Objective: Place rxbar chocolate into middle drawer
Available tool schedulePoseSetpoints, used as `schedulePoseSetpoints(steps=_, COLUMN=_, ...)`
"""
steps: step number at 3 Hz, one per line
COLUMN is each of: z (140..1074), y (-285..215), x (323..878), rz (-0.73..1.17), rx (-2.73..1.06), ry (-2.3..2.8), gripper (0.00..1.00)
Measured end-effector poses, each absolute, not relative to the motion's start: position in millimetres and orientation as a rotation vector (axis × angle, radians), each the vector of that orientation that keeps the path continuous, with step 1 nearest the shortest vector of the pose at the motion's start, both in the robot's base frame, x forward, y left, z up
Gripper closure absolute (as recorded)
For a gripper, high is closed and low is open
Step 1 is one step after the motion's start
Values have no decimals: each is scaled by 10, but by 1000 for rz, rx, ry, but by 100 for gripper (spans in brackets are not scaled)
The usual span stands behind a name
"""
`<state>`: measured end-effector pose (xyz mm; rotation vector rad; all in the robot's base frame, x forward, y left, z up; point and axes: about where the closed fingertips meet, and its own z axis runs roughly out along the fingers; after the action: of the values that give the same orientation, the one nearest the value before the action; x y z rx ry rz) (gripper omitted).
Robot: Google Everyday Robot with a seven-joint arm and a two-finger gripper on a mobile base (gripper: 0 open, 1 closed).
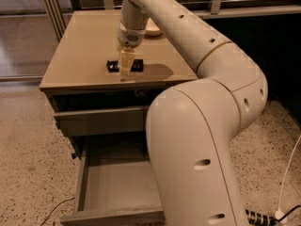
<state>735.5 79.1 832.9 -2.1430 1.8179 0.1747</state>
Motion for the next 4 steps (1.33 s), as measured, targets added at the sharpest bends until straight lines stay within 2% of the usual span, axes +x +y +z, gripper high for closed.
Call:
schedulePoseSetpoints(steps=2, z=8328, y=791, x=7355, rz=175, rx=-2143, ry=1818, gripper=20)
schedulePoseSetpoints(steps=3, z=8322, y=796, x=7361, rz=175, rx=-2142, ry=1818, gripper=4)
schedulePoseSetpoints(steps=4, z=8317, y=799, x=7367, rz=175, rx=-2141, ry=1819, gripper=0)
